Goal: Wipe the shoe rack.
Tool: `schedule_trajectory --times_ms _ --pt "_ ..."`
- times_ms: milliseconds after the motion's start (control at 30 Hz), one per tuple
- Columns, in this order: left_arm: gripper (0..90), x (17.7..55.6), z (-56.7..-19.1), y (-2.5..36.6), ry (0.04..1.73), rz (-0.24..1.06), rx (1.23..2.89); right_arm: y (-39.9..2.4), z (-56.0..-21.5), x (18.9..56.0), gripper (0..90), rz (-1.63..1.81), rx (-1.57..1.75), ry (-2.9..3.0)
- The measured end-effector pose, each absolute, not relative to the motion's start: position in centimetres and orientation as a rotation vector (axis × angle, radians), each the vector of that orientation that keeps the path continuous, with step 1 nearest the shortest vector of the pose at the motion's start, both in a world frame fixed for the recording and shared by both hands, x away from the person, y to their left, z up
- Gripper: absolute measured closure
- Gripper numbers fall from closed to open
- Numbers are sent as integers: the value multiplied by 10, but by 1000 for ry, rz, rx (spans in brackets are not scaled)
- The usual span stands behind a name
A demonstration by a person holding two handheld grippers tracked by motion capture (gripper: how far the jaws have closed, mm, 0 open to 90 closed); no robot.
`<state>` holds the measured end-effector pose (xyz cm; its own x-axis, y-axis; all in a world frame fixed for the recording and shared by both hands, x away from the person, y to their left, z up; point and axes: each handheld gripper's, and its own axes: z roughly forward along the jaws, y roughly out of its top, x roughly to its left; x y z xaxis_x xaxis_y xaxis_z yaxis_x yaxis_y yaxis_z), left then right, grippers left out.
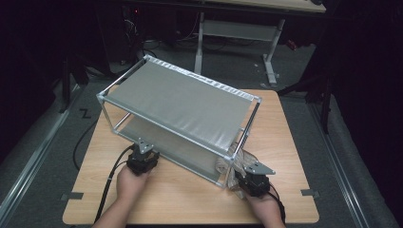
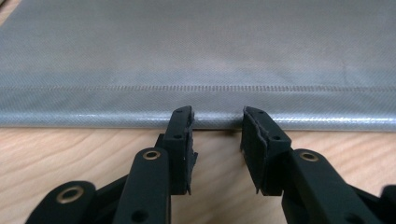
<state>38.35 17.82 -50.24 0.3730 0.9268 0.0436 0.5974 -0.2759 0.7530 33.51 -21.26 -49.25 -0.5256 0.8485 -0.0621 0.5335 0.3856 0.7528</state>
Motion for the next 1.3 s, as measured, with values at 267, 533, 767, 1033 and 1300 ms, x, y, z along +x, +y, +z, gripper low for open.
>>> schedule_trajectory --times_ms 267,533,767,1033,1300 --pt "629 401 -502 158 1299 641 1998 -237 -491 306 719 935 1211 2227" --pt "596 406 -503 149 1288 605 1980 -239 -488 296 718 942 1208 2206" --pt "568 381 -497 169 1250 597 1939 -228 -478 310 719 1023 1201 2124" --pt "527 346 -483 203 1240 596 1861 -200 -482 299 718 1046 1135 2193" --pt "512 326 -490 214 1230 587 1815 -166 -484 279 717 1089 1023 2286"
